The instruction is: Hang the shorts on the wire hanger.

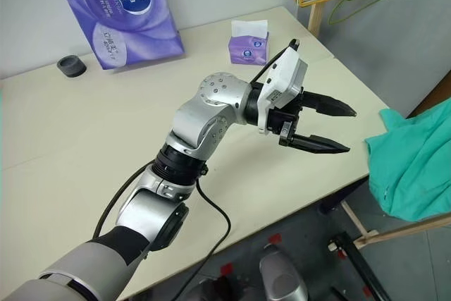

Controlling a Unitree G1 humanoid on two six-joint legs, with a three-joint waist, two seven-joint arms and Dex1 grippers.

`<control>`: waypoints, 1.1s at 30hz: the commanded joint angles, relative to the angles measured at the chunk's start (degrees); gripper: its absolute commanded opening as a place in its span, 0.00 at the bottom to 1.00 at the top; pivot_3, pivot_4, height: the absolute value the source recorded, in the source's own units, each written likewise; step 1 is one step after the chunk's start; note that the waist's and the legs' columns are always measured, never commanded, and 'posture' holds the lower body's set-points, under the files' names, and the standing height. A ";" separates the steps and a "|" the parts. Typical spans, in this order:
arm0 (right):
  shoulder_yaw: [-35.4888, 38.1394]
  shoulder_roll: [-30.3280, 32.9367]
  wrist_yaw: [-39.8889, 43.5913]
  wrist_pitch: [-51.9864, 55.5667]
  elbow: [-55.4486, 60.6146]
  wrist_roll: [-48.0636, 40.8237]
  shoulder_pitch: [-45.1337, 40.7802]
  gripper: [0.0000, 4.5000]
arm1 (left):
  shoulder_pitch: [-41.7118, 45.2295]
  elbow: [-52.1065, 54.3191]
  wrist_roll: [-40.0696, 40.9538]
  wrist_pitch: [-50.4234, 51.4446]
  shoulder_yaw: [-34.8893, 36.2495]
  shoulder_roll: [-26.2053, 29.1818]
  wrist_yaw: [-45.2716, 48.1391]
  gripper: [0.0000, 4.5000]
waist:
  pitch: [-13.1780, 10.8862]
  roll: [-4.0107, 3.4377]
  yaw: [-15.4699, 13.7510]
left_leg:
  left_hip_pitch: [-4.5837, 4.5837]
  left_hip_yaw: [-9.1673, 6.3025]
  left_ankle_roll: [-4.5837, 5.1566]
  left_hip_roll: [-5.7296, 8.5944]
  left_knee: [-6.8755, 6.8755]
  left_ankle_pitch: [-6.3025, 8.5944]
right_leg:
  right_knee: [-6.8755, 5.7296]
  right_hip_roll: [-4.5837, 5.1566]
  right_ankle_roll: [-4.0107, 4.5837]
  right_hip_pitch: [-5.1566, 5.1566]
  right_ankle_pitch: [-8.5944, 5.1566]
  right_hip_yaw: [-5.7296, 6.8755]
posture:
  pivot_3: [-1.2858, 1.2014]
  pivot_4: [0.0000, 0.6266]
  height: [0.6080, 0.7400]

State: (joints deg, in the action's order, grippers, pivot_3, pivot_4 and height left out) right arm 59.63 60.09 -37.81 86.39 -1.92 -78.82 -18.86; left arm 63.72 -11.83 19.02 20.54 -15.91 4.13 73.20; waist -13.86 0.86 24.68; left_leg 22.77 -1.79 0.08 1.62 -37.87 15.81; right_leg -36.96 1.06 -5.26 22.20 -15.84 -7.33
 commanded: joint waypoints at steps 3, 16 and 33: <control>2.73 -3.52 -3.31 -0.06 5.86 -6.07 4.60 0.00 | 0.62 2.51 0.29 -0.75 -1.09 0.23 0.65 0.69 | -0.12 0.22 -0.36 | 0.04 -0.08 -0.01 -0.04 0.00 0.01 | 0.03 -0.03 0.00 0.01 0.00 0.07 | 0.32 0.44 1.00; 2.16 -1.04 -6.62 -7.58 7.22 -10.13 9.15 0.05 | 0.26 3.91 2.93 0.31 -1.47 0.31 3.23 0.70 | -0.16 0.28 -0.97 | 0.05 -0.04 0.02 -0.04 0.02 0.03 | 0.08 -0.03 -0.01 0.02 -0.01 0.05 | 0.31 0.44 1.00; 4.11 5.05 -11.21 -16.27 17.84 -18.04 20.68 0.99 | 0.97 -1.95 -0.69 -3.11 -2.99 -0.62 1.63 0.70 | -0.20 0.25 -0.94 | 0.05 0.15 0.03 0.00 0.01 0.04 | 0.11 -0.01 -0.02 0.07 0.00 -0.14 | 0.31 0.41 1.00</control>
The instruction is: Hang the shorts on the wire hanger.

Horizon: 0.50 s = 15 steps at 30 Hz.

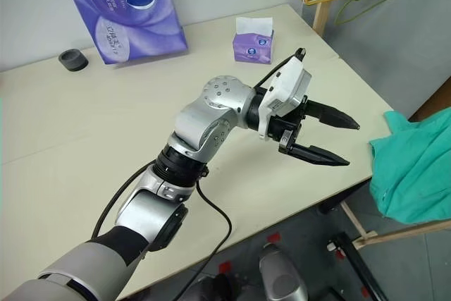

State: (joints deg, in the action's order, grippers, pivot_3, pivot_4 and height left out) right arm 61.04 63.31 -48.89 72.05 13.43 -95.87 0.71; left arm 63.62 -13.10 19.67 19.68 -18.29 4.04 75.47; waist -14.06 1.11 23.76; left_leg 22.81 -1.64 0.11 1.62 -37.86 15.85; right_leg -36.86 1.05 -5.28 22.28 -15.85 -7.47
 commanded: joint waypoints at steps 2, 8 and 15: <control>3.32 2.01 -0.43 -2.45 3.28 -0.94 2.71 0.99 | 1.20 -1.89 -2.32 -3.28 -0.85 -0.74 -0.80 0.70 | 0.00 -0.01 -0.04 | 0.02 0.01 0.00 0.01 0.00 0.00 | 0.02 0.01 0.00 0.01 0.00 -0.01 | 0.31 0.40 1.00; 5.21 3.50 -1.75 -3.51 5.40 2.28 5.55 0.99 | 1.52 -3.83 -3.63 -3.98 -0.74 -1.27 -1.52 0.70 | 0.01 -0.01 -0.02 | 0.05 0.02 0.01 0.01 0.02 0.02 | 0.05 0.01 -0.01 0.04 -0.01 -0.02 | 0.31 0.39 1.00; 4.10 5.47 -2.97 -4.35 8.42 3.11 5.36 0.99 | 2.13 -5.68 -4.39 -4.65 0.05 -1.95 -2.29 0.70 | 0.01 -0.01 -0.06 | 0.05 0.03 0.02 0.01 0.00 0.02 | 0.03 0.01 -0.01 0.04 -0.01 -0.04 | 0.31 0.38 1.00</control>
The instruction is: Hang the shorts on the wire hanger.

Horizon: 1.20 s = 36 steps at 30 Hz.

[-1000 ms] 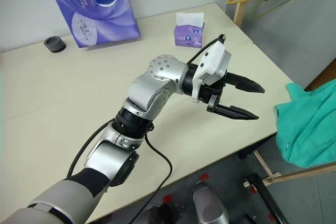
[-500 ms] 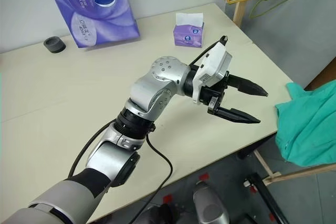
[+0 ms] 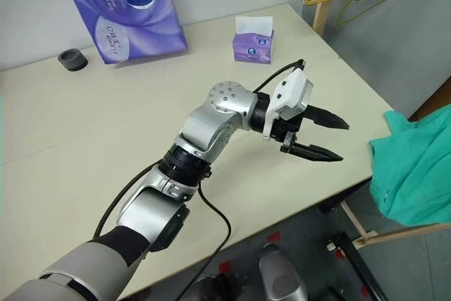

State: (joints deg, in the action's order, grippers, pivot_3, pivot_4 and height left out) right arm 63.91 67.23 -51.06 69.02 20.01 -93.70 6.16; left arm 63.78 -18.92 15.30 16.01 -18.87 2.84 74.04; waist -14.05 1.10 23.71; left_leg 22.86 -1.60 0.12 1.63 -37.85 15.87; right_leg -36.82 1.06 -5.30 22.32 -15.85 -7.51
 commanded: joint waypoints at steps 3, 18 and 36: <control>1.46 1.89 -0.38 -1.15 2.95 3.26 -0.27 0.99 | 2.14 -0.51 -0.41 -1.40 0.85 -0.94 -1.71 0.70 | 0.00 0.00 -0.03 | 0.03 0.00 0.01 0.00 0.01 0.01 | 0.04 0.00 0.00 0.00 0.00 0.00 | 0.31 0.38 1.00; -0.83 2.78 8.55 -1.09 12.89 12.29 -4.06 0.99 | 4.40 -5.35 -1.56 -3.58 3.43 -1.76 -7.18 0.70 | 0.02 -0.03 -0.14 | 0.04 -0.02 0.01 0.01 -0.01 0.01 | 0.01 0.02 -0.04 0.02 0.01 0.01 | 0.32 0.36 1.00; -15.88 -2.95 33.16 -7.53 24.22 21.51 -4.73 0.99 | 6.55 -6.99 -0.64 -4.86 10.10 -2.62 -14.50 0.70 | 0.09 -0.14 -0.46 | 0.03 -0.03 0.01 0.01 -0.08 0.01 | -0.10 0.05 -0.14 0.04 0.07 0.02 | 0.35 0.30 1.00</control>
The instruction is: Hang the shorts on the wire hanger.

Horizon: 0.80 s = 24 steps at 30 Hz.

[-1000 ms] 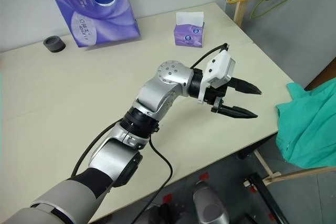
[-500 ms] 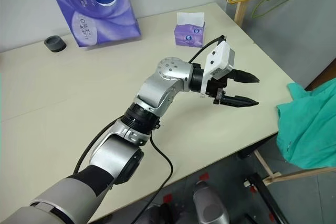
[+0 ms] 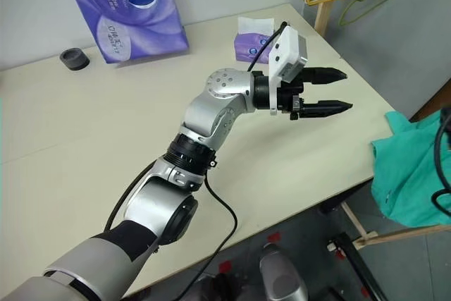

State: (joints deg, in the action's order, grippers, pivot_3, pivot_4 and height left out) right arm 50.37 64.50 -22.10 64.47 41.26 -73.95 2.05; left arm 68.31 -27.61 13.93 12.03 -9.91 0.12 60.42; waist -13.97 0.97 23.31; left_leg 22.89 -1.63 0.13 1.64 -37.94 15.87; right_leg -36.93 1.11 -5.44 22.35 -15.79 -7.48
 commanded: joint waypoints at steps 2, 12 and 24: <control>-5.91 -1.27 6.83 -4.97 3.56 3.61 -1.47 0.99 | 1.56 2.42 0.34 -0.53 1.45 0.92 -1.58 0.70 | 0.04 -0.04 -0.31 | -0.01 -0.01 0.00 0.00 -0.03 0.00 | -0.04 0.00 -0.02 0.00 0.01 0.01 | 0.36 0.29 1.00; -33.62 -12.03 18.14 -19.43 -3.38 25.13 -14.02 0.99 | -5.76 10.18 -0.94 10.09 5.87 8.10 -15.66 0.70 | 0.78 -0.61 -5.11 | -0.15 -0.20 -0.02 -0.01 -0.26 -0.03 | -0.31 0.02 -0.07 0.07 0.25 0.10 | 0.43 0.20 1.00; -55.12 -35.37 28.51 -43.33 -23.45 52.29 -20.81 0.99 | -33.65 29.93 -6.72 17.55 17.07 10.34 -45.95 0.70 | 4.86 -0.21 -16.04 | 0.19 -0.79 -0.88 -0.16 -0.24 -0.55 | -1.25 0.12 0.60 0.96 0.64 0.56 | 0.53 0.08 1.00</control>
State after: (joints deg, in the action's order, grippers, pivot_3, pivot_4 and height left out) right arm -5.11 29.71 4.89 24.26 17.52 -23.13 -18.27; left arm 34.53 -1.32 7.74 29.97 6.16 10.43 16.80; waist -9.11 0.76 7.27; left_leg 23.09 -2.43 -0.78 1.49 -38.21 15.28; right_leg -38.18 1.20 -4.71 23.30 -15.07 -6.88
